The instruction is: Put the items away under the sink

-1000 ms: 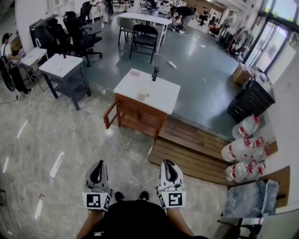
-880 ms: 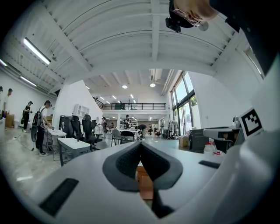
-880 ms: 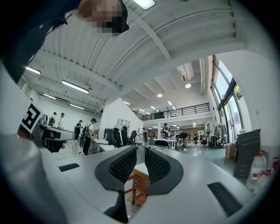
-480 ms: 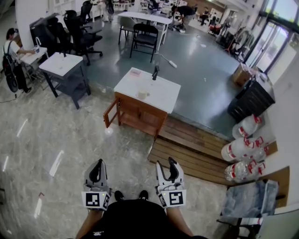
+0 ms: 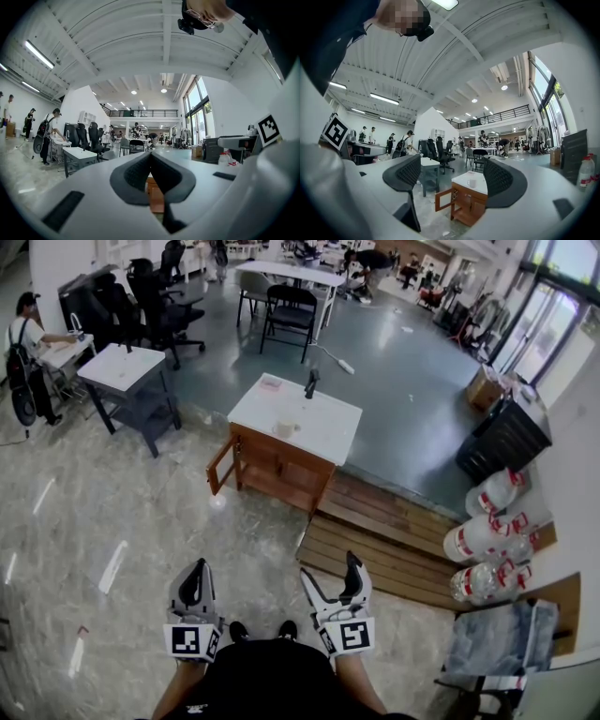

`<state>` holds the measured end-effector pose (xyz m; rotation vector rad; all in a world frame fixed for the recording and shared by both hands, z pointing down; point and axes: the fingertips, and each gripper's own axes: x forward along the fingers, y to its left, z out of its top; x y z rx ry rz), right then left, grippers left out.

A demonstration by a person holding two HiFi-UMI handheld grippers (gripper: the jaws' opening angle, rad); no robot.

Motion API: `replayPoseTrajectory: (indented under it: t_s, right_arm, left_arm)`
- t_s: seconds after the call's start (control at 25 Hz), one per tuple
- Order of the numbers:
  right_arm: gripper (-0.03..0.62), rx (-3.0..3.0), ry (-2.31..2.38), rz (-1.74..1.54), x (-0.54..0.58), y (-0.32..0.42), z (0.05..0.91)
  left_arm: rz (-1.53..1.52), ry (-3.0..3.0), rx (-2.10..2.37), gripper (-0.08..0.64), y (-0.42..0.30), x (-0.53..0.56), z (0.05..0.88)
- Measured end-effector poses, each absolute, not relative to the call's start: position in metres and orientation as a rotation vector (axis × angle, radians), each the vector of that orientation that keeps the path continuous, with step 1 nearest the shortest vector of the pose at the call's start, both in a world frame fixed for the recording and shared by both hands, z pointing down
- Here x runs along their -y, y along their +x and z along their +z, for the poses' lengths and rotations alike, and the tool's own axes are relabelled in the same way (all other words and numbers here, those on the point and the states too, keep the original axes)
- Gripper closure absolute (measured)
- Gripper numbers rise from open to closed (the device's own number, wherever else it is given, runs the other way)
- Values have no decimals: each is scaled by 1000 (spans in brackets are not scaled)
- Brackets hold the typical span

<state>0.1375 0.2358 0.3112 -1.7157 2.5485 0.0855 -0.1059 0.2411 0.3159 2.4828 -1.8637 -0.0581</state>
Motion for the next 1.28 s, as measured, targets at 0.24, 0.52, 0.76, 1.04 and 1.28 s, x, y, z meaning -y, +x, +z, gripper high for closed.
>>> replayPoseTrajectory:
  t_s: [0.24, 0.52, 0.76, 1.04, 1.28]
  right_arm:
    - [136, -2555, -1677, 74, -239, 132, 308]
    - [121, -2571, -1685, 125, -244, 120, 304]
    - [120, -2553, -1712, 127, -251, 107, 303]
    - [120, -2530, -1776, 106, -259, 96, 309]
    - [120, -2508, -1803, 107, -261, 88, 311]
  left_arm:
    - [-52, 2480, 1858, 554, -109, -242, 317]
    - [-62, 2489, 1845, 554, -122, -243, 313]
    - [-46, 2504, 1816, 554, -138, -243, 318]
    - [-39, 2533, 1757, 554, -155, -247, 326]
    - [-42, 2533, 1743, 554, -171, -249, 328]
